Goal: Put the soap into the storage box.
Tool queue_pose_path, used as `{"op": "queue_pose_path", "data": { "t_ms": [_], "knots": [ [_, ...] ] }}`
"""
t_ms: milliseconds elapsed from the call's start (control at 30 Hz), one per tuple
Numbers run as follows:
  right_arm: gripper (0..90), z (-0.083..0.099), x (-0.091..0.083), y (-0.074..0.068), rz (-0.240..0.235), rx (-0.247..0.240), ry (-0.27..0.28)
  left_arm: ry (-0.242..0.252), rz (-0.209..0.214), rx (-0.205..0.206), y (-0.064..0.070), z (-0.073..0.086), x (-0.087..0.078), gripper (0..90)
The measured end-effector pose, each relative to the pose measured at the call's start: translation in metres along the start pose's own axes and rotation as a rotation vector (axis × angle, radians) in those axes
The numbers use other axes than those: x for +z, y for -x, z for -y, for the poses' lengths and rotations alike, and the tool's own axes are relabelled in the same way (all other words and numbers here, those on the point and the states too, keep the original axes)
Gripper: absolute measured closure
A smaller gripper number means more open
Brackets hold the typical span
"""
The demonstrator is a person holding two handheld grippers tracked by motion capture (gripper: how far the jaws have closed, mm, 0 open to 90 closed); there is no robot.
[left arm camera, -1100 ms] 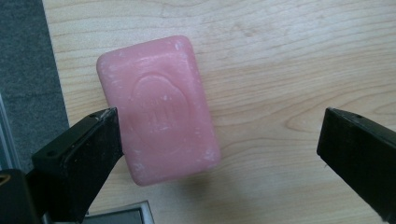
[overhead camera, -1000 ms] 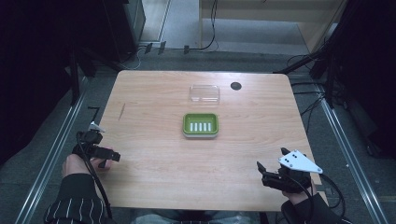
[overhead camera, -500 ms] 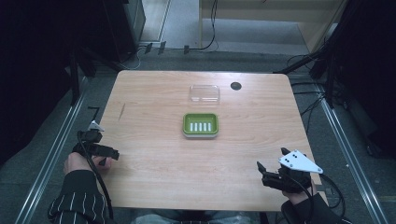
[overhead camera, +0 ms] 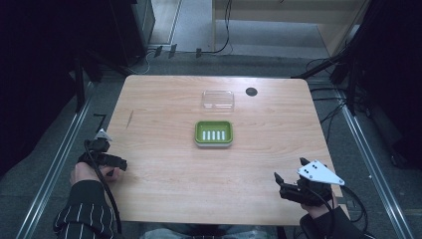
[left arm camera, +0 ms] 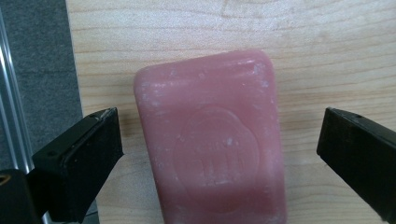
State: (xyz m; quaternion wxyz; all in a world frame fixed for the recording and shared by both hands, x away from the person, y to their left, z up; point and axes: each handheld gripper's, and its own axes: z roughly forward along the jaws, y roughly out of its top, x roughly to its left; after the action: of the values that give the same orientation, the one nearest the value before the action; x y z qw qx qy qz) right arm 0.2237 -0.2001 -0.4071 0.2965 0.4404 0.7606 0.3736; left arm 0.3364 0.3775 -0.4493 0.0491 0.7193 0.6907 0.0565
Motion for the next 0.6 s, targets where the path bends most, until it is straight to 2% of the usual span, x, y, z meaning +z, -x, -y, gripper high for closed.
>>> {"op": "queue_pose_path", "data": {
  "t_ms": [67, 167, 267, 600],
  "knots": [
    [13.5, 0.0001, -0.0001, 0.0, 0.002, 0.001, 0.0, -0.003, 0.005, 0.004, 0.0002, 0.0003, 0.0009, 13.5],
    [13.5, 0.0002, -0.0002, 0.0001, 0.002, 0.001, 0.001, -0.004, -0.011, 0.007, 0.0008, 0.0006, 0.0008, 14.7],
    [13.4, 0.0003, -0.0002, 0.0001, 0.002, 0.0, 0.002, 0.002, -0.008, -0.001, 0.0001, 0.0015, 0.0001, 17.4],
    [13.5, 0.0004, -0.0005, 0.0002, 0.002, 0.001, 0.002, 0.028, -0.032, 0.006, 0.0013, 0.0053, -0.003, 33.1]
  ]
}}
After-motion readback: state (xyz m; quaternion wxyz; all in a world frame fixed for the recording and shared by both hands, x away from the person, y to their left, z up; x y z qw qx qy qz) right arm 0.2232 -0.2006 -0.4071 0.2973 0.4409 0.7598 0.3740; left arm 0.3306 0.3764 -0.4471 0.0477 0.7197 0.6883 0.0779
